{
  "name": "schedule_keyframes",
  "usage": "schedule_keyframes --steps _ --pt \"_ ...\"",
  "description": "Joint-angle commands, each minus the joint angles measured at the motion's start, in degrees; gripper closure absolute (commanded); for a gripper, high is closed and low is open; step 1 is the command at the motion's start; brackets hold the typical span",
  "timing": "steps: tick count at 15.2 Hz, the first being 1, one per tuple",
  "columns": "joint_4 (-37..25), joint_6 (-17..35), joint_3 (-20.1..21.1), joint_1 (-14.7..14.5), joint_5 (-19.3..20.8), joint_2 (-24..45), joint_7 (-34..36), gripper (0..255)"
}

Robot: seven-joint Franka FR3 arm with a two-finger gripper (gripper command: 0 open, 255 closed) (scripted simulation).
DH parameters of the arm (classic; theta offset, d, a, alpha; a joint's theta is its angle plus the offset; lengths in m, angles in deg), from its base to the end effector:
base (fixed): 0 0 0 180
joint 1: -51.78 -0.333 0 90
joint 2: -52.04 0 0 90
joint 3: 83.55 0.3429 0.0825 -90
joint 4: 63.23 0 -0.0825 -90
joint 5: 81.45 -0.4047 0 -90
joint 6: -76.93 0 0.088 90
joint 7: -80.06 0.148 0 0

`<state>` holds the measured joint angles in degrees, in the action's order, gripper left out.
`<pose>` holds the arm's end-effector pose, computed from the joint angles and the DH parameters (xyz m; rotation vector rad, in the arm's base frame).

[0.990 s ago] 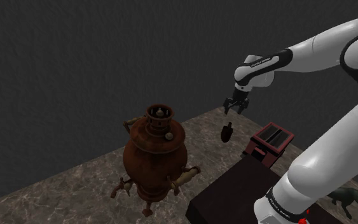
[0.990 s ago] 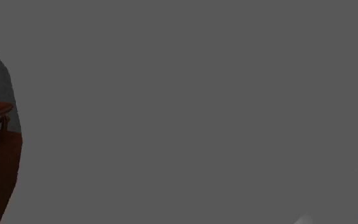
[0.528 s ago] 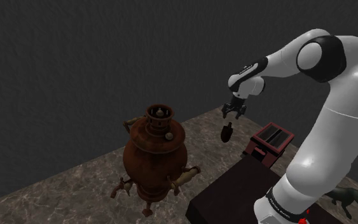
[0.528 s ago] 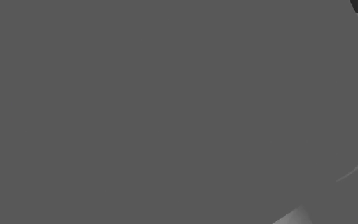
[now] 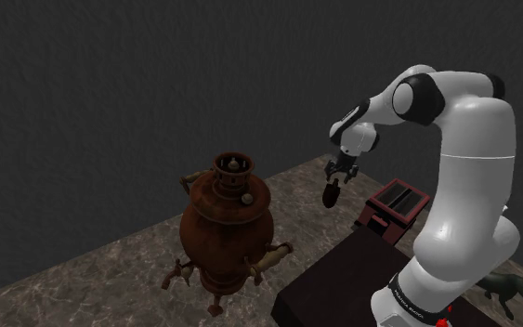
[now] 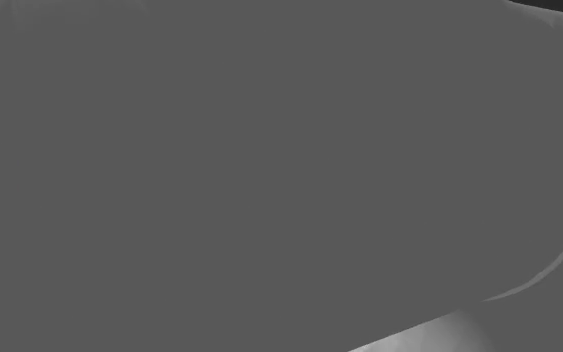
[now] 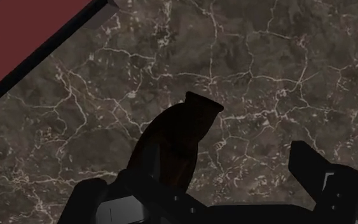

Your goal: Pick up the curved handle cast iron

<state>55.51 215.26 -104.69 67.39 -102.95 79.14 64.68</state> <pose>0.4852 -0.3526 0.1719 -2.8918 0.9512 0.0611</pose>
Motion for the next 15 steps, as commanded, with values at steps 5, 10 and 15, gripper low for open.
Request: schedule_keyframes --steps 5,10,15 --pt "-8.17 0.67 2.19 4.59 -4.5 10.19 -1.52 0" --pt "-9.22 2.83 3.5 5.55 -5.92 13.45 -2.57 0" --pt "-9.45 3.52 3.89 5.88 -6.34 14.38 -2.96 255"
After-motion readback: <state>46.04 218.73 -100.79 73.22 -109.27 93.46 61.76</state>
